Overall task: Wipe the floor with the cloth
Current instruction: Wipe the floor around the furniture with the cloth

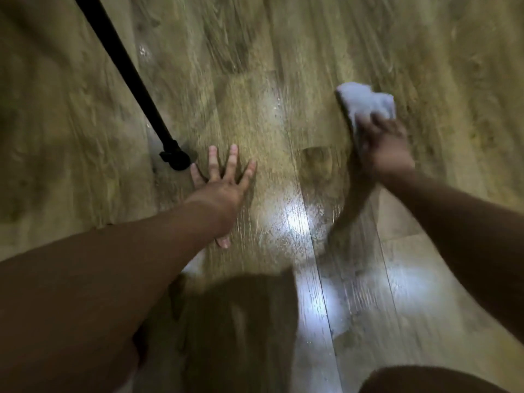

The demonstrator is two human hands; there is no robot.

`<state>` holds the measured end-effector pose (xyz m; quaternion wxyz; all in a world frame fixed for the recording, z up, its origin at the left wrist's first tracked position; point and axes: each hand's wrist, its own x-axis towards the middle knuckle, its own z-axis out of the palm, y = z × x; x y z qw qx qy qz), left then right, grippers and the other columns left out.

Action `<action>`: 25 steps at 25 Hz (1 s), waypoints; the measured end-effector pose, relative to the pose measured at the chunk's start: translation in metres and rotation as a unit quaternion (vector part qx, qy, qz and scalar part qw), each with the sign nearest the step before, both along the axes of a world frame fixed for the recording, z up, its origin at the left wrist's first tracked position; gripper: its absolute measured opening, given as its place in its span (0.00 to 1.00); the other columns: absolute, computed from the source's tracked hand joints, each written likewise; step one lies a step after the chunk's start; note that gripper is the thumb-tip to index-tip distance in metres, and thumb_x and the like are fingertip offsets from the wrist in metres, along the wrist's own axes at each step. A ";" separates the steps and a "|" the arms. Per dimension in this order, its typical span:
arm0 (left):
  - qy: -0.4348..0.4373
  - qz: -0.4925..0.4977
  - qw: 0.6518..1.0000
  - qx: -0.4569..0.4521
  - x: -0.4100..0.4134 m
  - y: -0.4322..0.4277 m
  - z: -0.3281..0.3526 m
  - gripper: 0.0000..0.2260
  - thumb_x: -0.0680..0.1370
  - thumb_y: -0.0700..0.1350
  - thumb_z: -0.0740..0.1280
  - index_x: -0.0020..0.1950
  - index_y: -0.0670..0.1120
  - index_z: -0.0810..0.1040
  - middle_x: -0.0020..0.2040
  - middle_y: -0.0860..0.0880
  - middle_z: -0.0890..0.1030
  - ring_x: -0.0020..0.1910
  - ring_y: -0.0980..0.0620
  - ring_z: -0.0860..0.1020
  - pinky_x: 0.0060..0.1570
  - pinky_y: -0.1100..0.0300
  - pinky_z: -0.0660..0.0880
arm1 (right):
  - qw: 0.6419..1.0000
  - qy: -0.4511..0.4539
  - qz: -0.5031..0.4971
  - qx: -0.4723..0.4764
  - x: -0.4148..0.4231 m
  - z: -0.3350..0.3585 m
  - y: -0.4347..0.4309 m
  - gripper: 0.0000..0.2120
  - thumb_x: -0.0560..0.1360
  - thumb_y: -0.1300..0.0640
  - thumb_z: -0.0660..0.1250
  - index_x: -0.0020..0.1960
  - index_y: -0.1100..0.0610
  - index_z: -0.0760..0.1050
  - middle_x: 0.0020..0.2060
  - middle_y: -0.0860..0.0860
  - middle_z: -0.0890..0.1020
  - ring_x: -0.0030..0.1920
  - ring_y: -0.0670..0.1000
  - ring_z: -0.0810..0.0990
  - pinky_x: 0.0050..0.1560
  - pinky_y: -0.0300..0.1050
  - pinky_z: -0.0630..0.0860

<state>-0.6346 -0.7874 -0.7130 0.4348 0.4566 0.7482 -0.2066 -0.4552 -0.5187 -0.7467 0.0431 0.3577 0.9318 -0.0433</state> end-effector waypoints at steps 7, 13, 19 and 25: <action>0.013 -0.014 1.000 0.018 -0.001 -0.007 -0.001 0.72 0.61 0.49 0.84 0.73 0.51 0.20 0.65 0.41 0.14 0.65 0.32 0.20 0.70 0.26 0.38 | 0.988 0.034 0.112 -0.098 0.063 0.005 -0.165 0.24 0.77 0.54 0.56 0.73 0.54 0.68 0.73 0.59 0.68 0.74 0.65 0.62 0.70 0.61 0.65; 0.025 0.003 0.999 0.031 -0.001 -0.005 -0.019 0.74 0.59 0.44 0.85 0.67 0.52 0.16 0.51 0.44 0.07 0.59 0.31 0.17 0.65 0.23 0.37 | 0.895 -0.108 0.425 -0.074 0.085 0.016 -0.160 0.23 0.79 0.54 0.56 0.74 0.54 0.64 0.72 0.58 0.68 0.72 0.63 0.66 0.72 0.60 0.64; 0.057 -0.008 0.996 0.066 0.003 -0.010 -0.026 0.75 0.56 0.48 0.85 0.73 0.53 0.21 0.67 0.44 0.14 0.70 0.31 0.22 0.67 0.25 0.37 | 0.982 0.021 0.144 -0.121 -0.170 0.006 -0.029 0.22 0.83 0.53 0.54 0.77 0.53 0.60 0.76 0.61 0.58 0.76 0.63 0.56 0.73 0.51 0.54; 0.132 0.058 0.972 0.188 0.014 -0.081 -0.007 0.44 0.74 0.57 0.73 0.81 0.52 0.48 0.81 0.45 0.36 0.78 0.35 0.35 0.77 0.38 0.44 | 0.968 0.020 0.217 -0.124 -0.049 0.006 -0.195 0.24 0.82 0.48 0.48 0.77 0.51 0.60 0.76 0.59 0.61 0.78 0.61 0.48 0.76 0.59 0.51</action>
